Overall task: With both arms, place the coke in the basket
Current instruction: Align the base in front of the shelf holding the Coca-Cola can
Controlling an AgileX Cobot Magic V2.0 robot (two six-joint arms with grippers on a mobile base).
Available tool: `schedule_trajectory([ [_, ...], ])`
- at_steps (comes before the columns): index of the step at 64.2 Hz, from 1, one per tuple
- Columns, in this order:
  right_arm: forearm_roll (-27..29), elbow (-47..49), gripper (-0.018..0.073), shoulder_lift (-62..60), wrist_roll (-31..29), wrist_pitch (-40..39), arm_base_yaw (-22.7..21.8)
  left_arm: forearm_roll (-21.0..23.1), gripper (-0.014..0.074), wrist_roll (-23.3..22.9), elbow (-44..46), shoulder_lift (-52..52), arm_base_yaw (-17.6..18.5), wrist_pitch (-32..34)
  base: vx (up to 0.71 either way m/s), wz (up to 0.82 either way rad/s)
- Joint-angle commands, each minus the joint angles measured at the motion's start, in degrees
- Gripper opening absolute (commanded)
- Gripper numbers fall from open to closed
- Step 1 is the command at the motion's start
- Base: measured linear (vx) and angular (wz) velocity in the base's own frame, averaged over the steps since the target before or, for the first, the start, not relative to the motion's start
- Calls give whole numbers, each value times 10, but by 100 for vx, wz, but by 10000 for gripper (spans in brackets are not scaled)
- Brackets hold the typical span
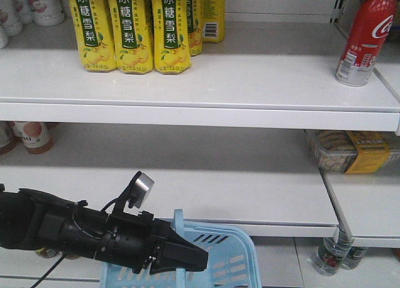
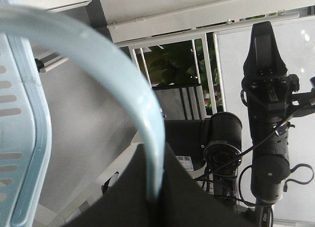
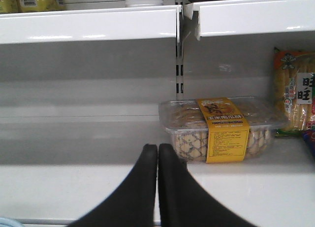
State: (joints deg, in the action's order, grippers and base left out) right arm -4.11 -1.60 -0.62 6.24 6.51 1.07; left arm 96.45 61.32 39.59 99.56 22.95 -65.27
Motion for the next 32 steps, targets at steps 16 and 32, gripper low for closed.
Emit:
schedule_trajectory([
  [16,-3,-5,-10,-7,-3,-41,-3,58,-6,1,8,-29,2,-57,2,0],
  [32,-3,-5,-10,-7,-3,-41,-3,58,-6,1,8,-29,2,-57,2,0],
])
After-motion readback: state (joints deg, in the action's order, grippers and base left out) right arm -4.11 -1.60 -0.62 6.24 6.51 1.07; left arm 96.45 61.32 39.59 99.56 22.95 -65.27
